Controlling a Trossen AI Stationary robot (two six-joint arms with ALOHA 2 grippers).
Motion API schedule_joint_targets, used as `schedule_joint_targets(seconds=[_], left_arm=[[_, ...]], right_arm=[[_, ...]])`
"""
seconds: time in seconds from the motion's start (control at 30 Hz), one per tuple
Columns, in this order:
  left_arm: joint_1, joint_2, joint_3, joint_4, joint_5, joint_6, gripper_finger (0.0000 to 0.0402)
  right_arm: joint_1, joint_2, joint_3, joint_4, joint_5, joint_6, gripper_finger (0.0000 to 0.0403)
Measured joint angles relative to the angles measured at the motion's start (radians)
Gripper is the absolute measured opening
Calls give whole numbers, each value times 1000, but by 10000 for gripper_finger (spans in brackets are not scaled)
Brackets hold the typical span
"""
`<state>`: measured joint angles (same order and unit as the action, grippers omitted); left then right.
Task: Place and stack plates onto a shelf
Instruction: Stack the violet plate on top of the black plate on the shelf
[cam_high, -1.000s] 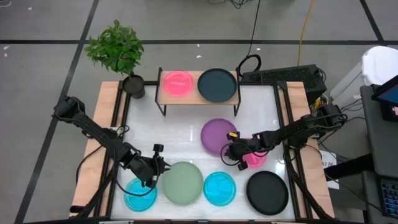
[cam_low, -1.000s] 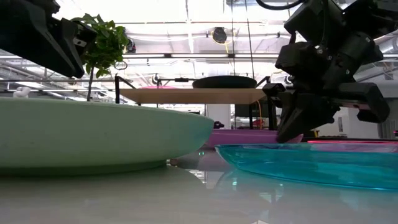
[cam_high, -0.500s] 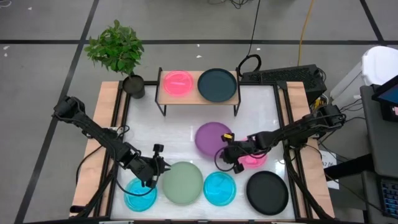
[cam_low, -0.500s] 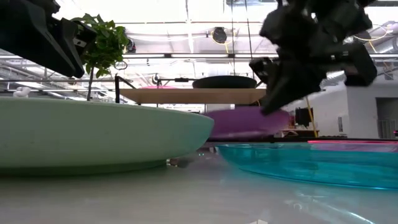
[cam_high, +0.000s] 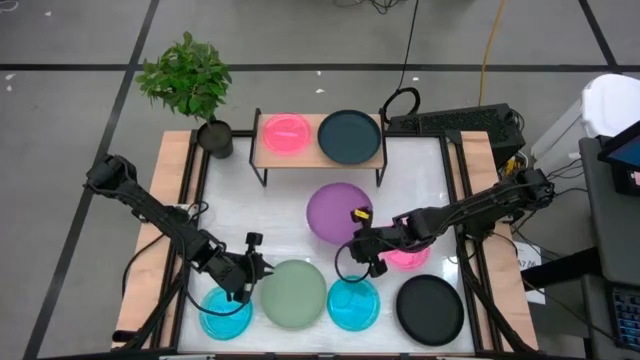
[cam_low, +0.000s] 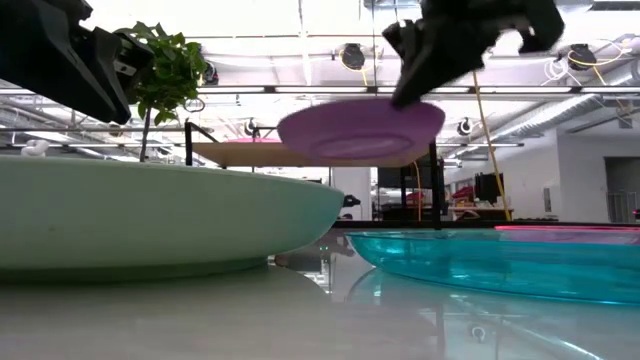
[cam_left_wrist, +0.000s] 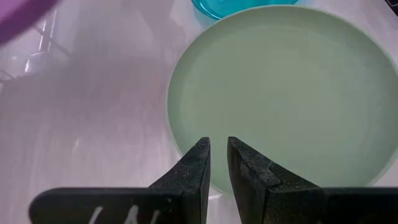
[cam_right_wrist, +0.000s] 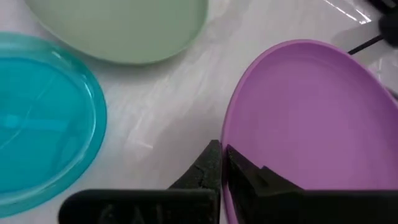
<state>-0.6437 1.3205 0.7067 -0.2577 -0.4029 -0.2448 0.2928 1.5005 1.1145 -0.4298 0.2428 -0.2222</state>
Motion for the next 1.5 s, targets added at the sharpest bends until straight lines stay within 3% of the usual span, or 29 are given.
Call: schedule_joint_targets(seconds=[0.6,1.33,1.5], left_arm=[[0,0,0,1,0,-11,63],[1,0,0,2,-18,-34,63],[1,0,0,2,-18,-47,63]], right_arm=[[-94,-1,302,-276,24,-95,0],[-458,-7,336,-330,13,-295,0],[-527,-8,336,-330,-38,-323,0]])
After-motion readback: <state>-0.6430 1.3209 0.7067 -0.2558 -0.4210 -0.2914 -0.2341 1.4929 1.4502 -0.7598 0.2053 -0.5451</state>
